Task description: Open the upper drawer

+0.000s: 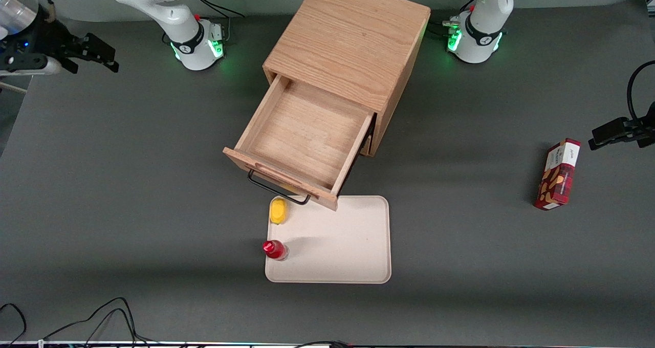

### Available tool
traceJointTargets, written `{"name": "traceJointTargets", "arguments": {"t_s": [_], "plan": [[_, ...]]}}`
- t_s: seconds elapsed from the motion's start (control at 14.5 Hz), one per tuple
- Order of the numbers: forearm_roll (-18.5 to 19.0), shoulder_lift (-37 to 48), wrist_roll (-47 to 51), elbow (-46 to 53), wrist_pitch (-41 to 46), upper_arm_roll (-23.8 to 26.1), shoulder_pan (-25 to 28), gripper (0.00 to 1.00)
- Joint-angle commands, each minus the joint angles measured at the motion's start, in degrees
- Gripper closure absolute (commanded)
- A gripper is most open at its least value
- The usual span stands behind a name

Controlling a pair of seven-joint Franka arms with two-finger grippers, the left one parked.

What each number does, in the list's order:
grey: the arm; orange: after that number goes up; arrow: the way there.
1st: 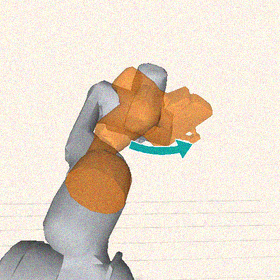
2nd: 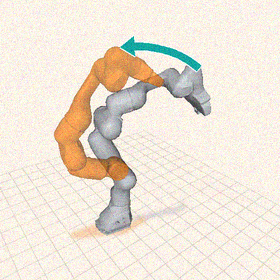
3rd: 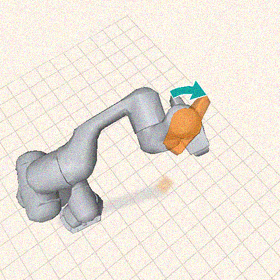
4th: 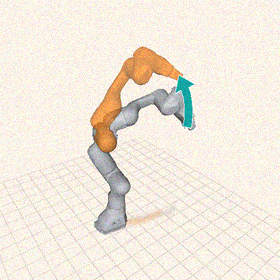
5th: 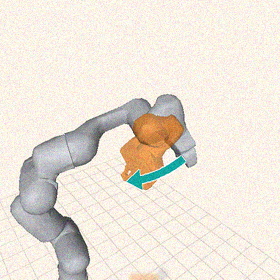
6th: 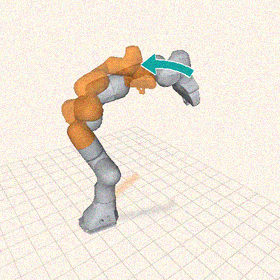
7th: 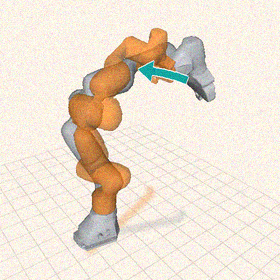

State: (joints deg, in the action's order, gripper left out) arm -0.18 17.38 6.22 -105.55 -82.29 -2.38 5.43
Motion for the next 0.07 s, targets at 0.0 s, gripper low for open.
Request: {"name": "traceJointTargets", "arguments": {"t_s": [0.0], "plan": [[0.9, -3.8, 1.4, 4.7, 1.1, -0.5, 0.1, 0.00]]}}
